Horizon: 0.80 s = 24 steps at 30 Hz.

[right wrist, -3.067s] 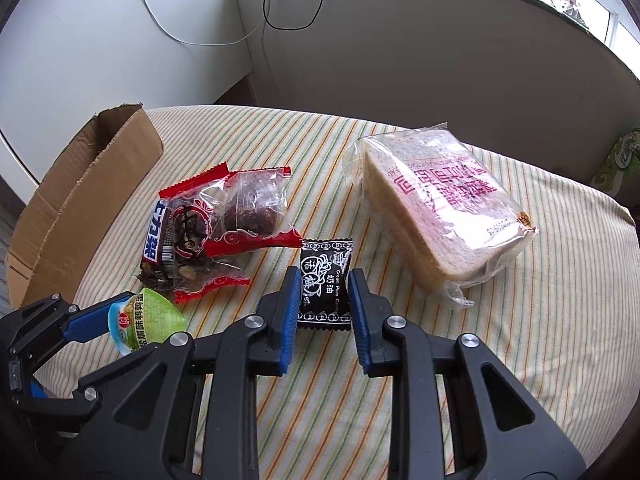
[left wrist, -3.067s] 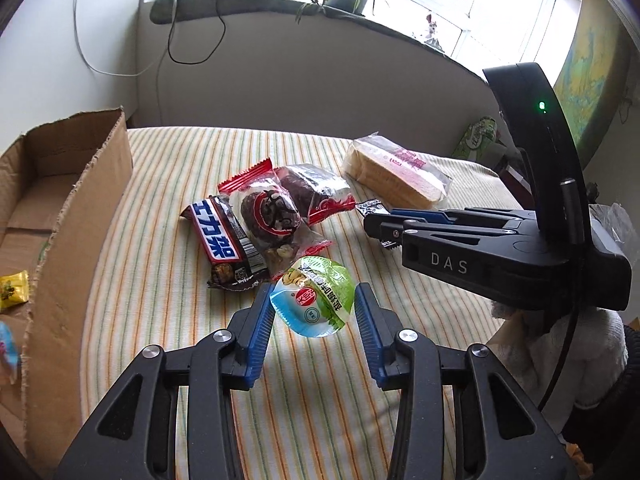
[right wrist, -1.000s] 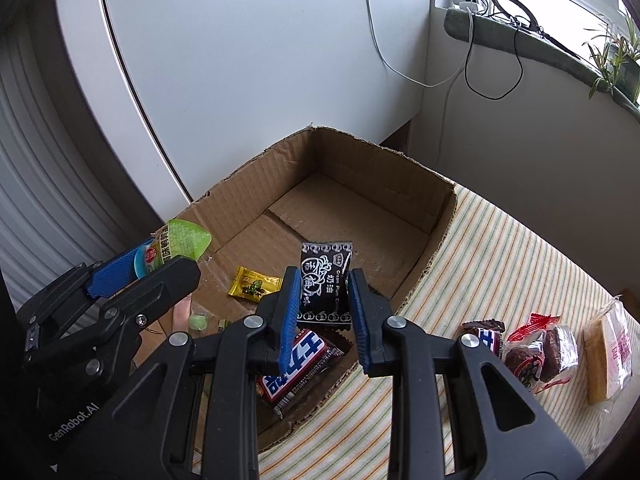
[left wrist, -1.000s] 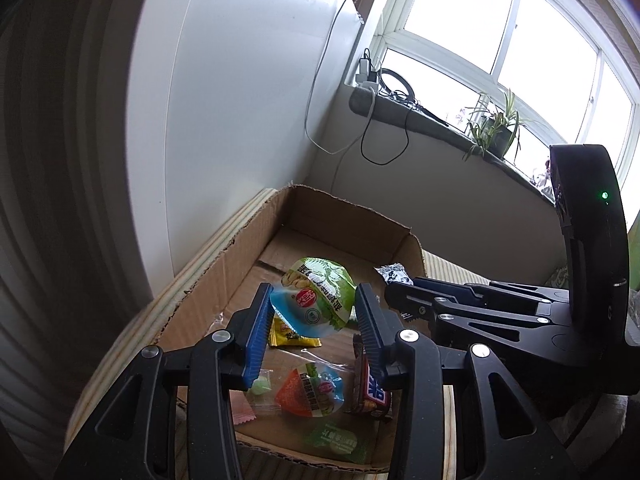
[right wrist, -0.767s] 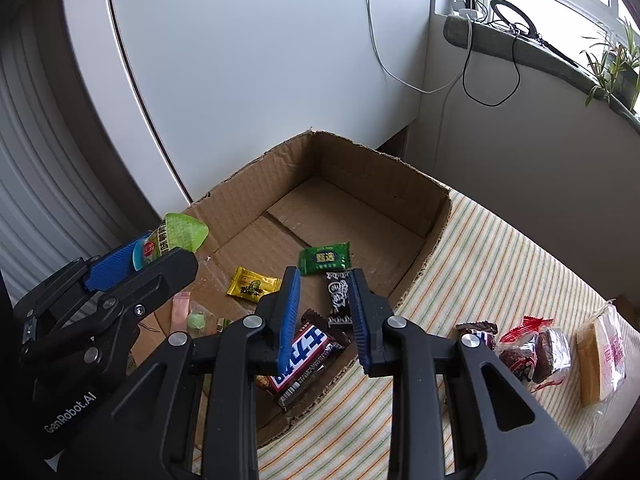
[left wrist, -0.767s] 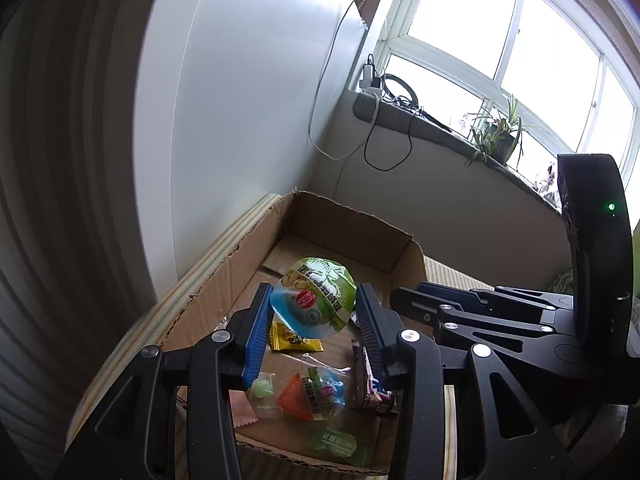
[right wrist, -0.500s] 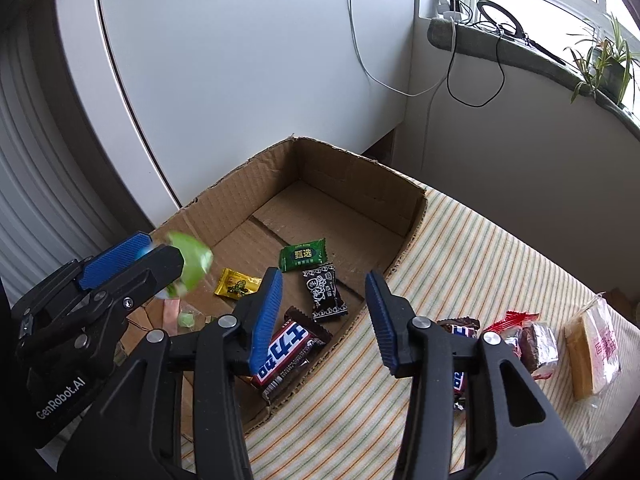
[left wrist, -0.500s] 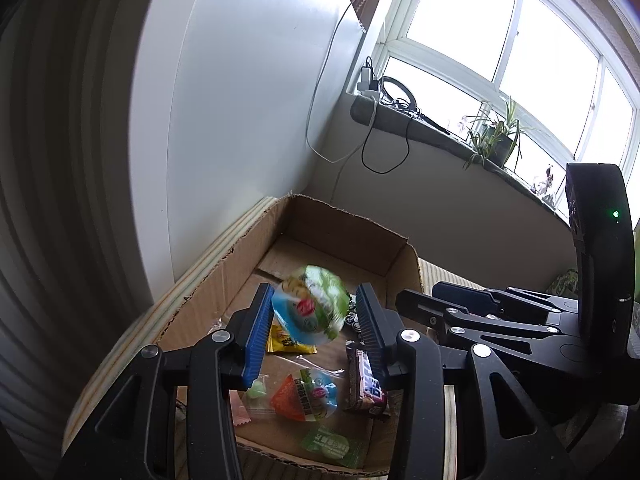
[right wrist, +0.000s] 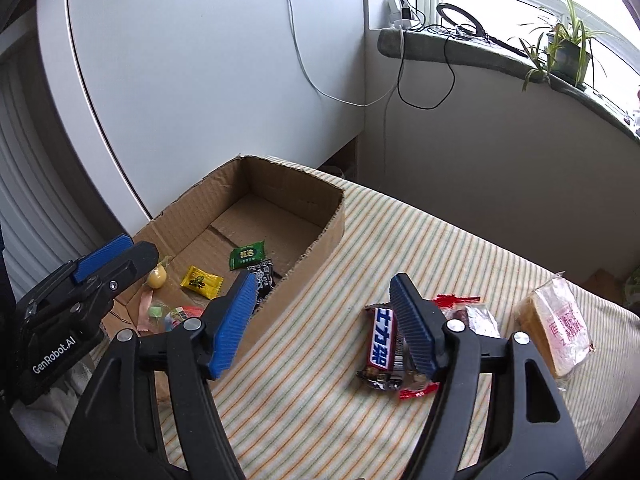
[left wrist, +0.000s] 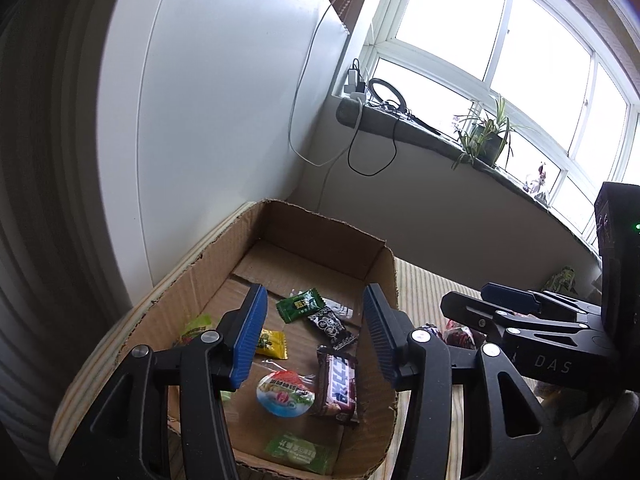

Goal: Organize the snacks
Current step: 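Move both open tools back over the Snickers bar and red pastries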

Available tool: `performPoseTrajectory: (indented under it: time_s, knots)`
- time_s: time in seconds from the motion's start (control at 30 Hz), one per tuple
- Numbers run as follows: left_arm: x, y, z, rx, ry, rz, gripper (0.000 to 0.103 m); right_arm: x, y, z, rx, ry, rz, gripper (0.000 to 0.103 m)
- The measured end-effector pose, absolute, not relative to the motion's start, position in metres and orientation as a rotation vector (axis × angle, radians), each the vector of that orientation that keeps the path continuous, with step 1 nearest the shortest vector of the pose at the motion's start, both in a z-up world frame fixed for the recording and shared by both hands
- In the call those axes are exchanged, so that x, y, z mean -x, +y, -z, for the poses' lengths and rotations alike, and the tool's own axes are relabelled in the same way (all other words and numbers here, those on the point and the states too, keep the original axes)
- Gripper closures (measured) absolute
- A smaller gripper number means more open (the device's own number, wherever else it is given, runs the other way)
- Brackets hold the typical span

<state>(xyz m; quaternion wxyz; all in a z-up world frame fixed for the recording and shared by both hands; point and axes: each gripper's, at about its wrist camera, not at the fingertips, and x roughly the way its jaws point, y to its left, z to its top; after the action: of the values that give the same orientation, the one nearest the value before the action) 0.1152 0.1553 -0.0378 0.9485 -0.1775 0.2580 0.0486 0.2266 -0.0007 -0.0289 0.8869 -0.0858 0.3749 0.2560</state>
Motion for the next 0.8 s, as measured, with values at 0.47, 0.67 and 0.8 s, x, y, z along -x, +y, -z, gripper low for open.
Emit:
performPoseTrajectory:
  time_s: [0.47, 0.67, 0.8]
  knots:
    - [-0.131, 0.107, 0.033, 0.32, 0.525, -0.01, 0.047, -0.243, -0.098, 0.029, 0.049, 0.795, -0.421, 0.031]
    - [-0.144, 0.07, 0.04, 0.273, 0.573, 0.074, 0.047, -0.25, -0.128, 0.041, -0.008, 0.828, -0.415, 0.031]
    - [-0.153, 0.049, 0.048, 0.235, 0.609, 0.113, 0.047, -0.257, -0.138, 0.052, -0.04, 0.869, -0.444, 0.031]
